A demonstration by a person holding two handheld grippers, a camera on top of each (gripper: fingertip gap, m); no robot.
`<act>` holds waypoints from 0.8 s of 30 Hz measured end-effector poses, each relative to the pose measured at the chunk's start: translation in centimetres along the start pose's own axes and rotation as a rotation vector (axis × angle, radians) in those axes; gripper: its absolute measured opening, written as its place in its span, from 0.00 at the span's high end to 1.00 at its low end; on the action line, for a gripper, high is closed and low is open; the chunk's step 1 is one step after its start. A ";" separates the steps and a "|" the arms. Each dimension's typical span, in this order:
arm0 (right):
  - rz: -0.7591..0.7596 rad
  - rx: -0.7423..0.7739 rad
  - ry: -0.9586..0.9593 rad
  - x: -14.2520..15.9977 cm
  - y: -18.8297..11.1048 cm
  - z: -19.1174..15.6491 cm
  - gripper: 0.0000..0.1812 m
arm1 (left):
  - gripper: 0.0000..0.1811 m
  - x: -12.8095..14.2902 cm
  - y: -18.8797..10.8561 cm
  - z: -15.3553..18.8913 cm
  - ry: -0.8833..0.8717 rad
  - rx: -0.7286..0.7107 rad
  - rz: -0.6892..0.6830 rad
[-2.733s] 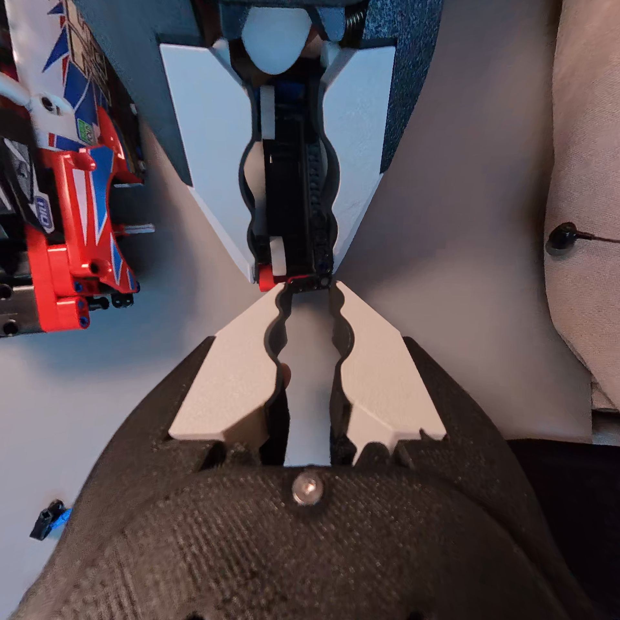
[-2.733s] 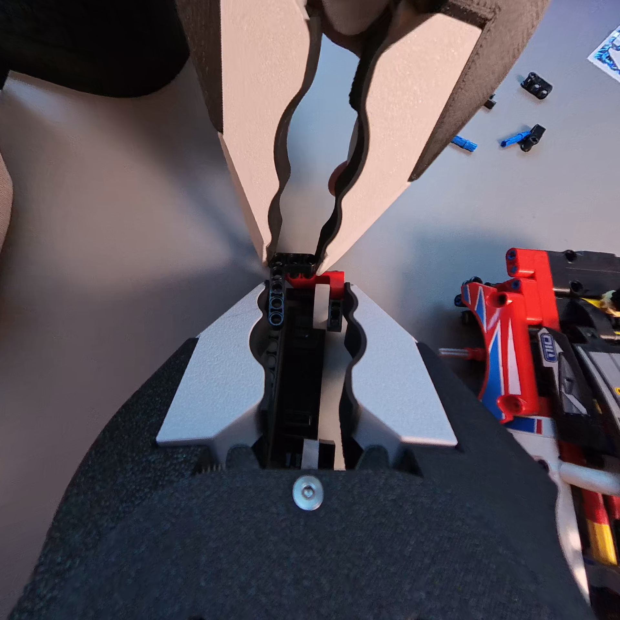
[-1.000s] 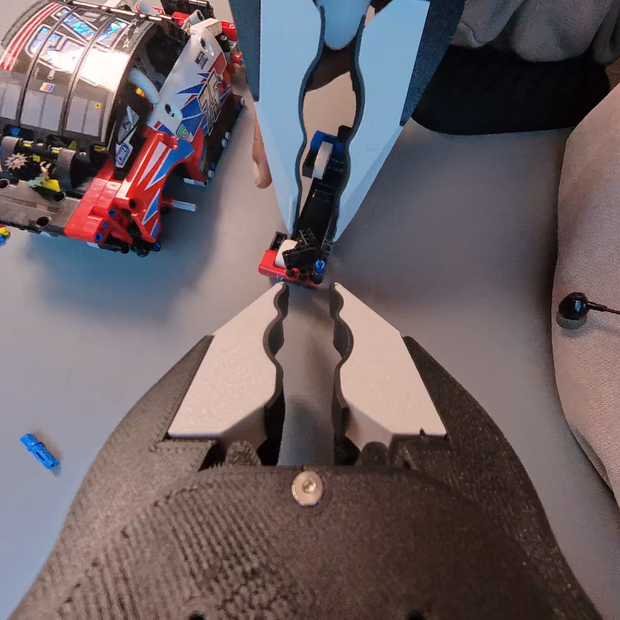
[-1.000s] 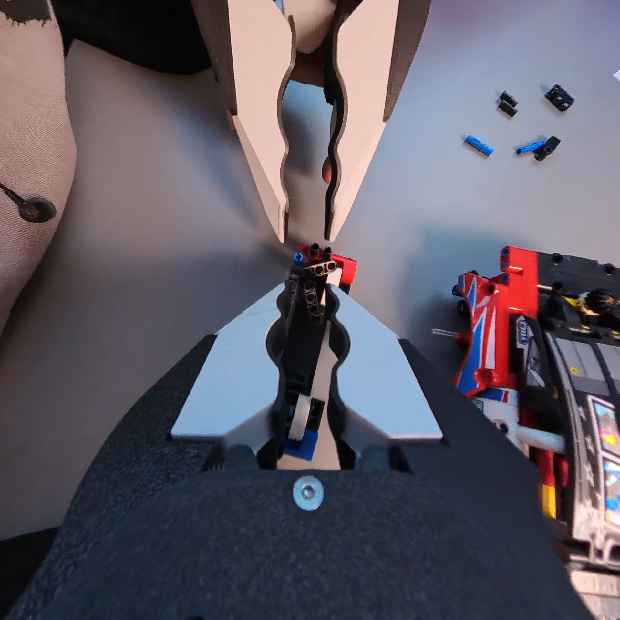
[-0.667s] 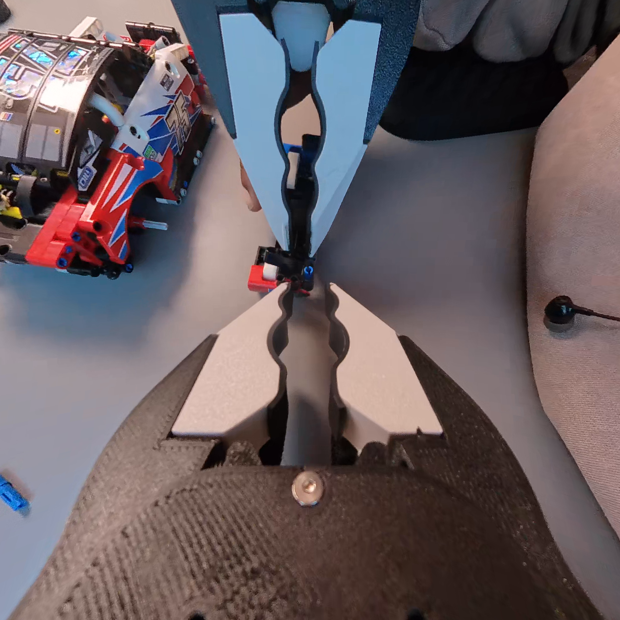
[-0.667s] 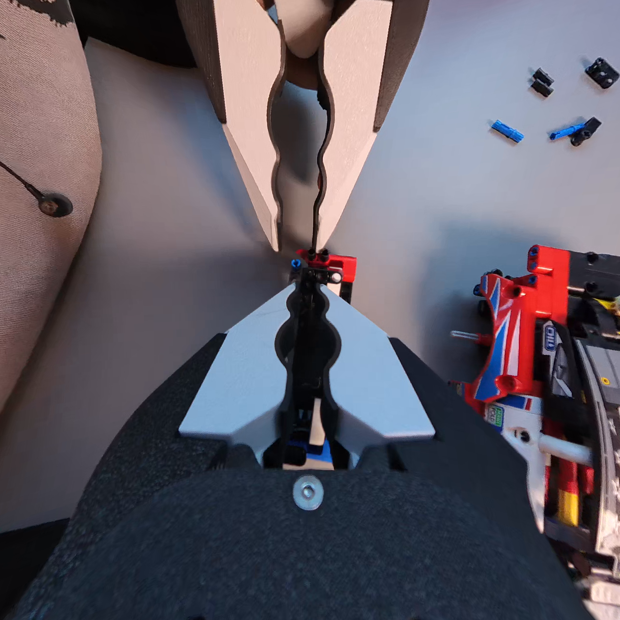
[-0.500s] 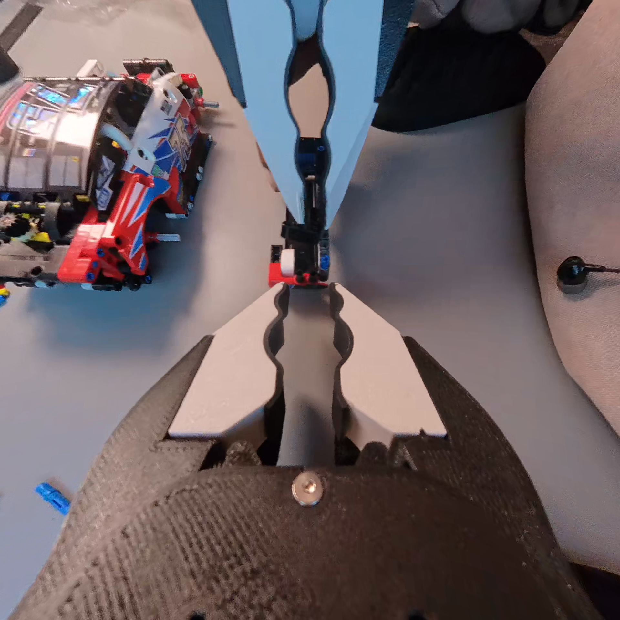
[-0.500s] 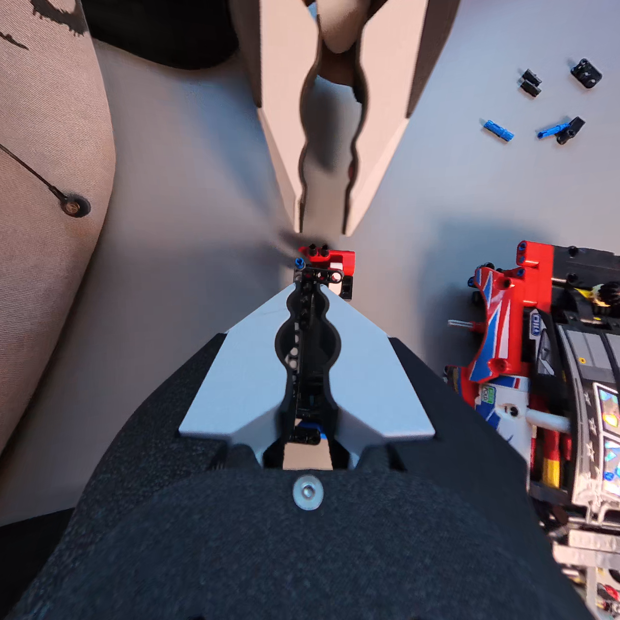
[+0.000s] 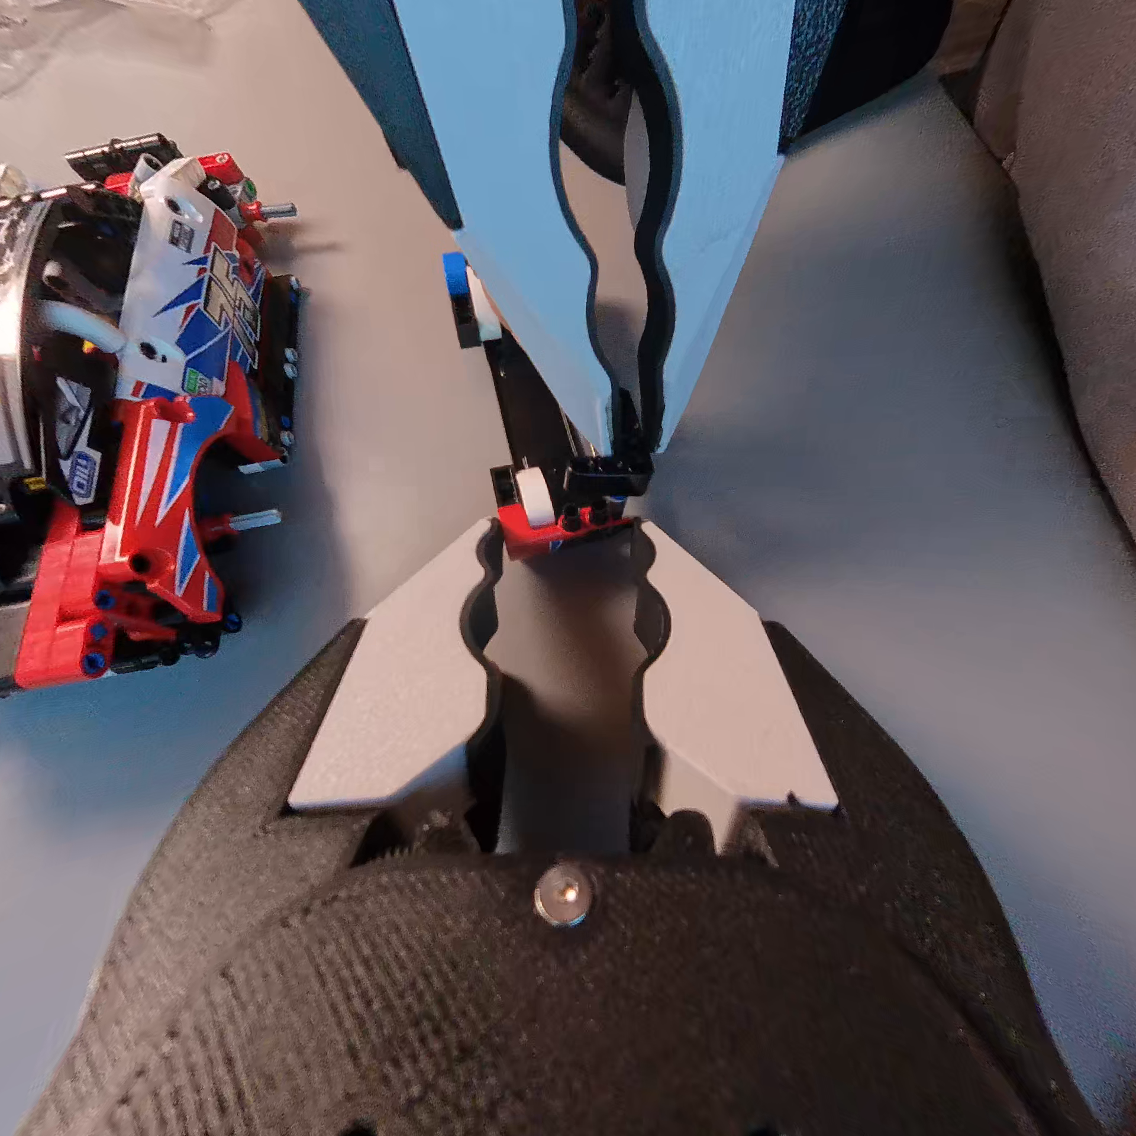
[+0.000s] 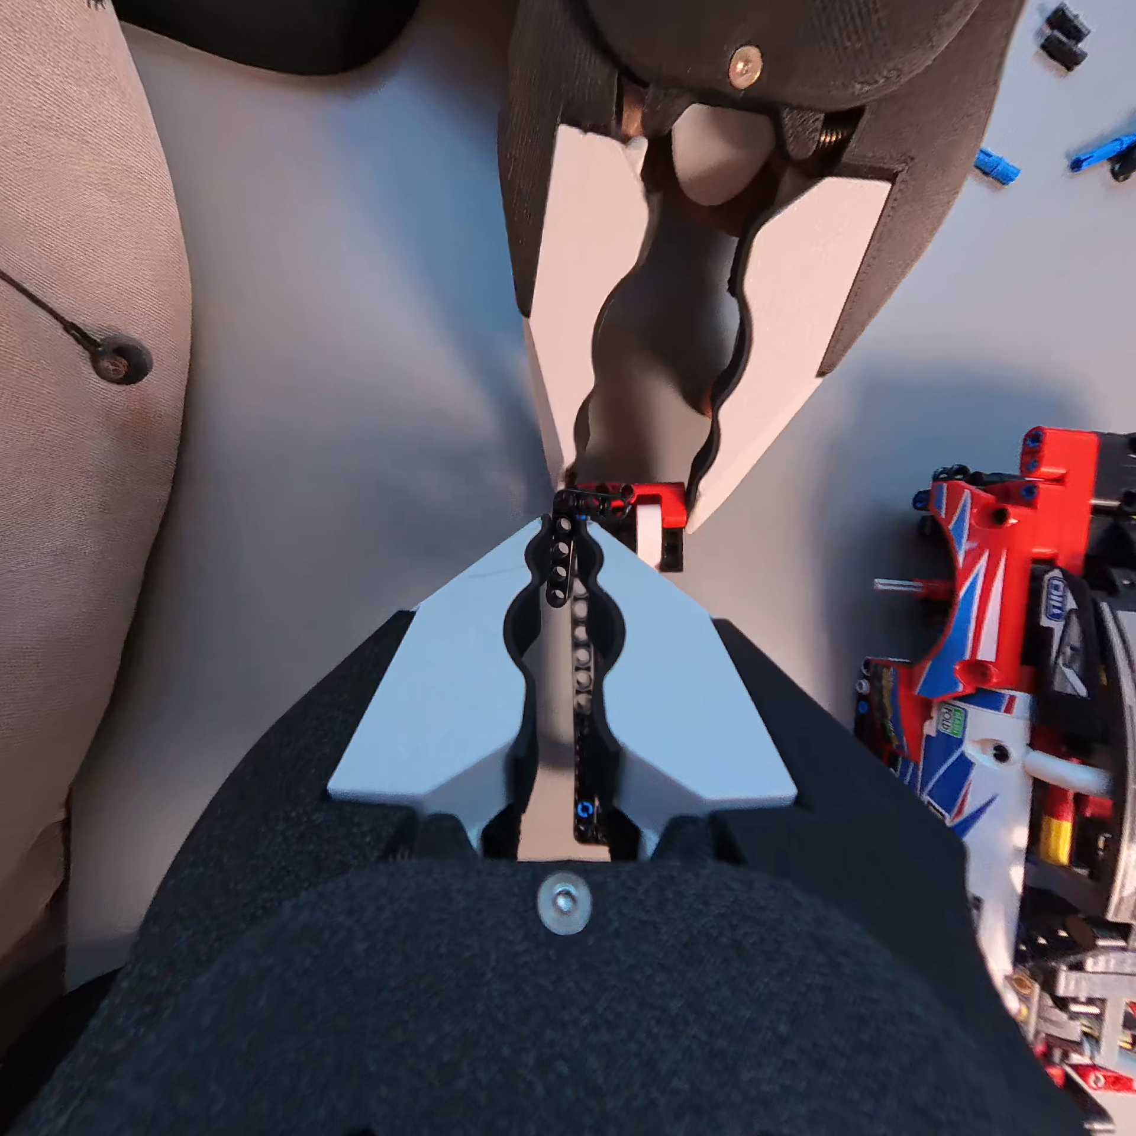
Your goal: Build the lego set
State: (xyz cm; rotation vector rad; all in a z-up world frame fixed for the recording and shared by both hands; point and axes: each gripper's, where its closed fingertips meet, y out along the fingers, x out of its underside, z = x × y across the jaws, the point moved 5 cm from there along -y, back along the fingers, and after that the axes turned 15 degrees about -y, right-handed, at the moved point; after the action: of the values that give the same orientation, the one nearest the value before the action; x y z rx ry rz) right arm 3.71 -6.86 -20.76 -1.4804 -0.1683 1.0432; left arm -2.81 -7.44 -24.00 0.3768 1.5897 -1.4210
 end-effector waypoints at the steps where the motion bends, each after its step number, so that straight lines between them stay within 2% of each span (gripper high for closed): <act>1: -0.004 -0.004 0.000 0.0 0.1 -0.1 0.97 | 0.78 0.0 0.1 0.2 -0.002 -0.012 0.001; 14: -0.122 -0.029 -0.086 -0.1 0.3 -0.9 0.95 | 0.78 -0.3 0.6 1.5 -0.036 -0.045 0.009; 20: -0.086 0.003 -0.065 -0.3 -0.1 -1.0 0.90 | 0.78 -0.3 0.6 1.4 -0.042 -0.047 0.009; 24: -0.048 0.068 -0.033 -0.5 -0.4 -0.7 0.94 | 0.78 -0.3 0.6 1.4 -0.050 -0.048 0.009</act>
State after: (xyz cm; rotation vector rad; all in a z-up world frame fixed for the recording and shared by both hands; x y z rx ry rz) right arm 4.11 -7.57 -20.29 -1.3916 -0.1890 1.0256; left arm -1.58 -8.42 -23.97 0.3177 1.5769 -1.3728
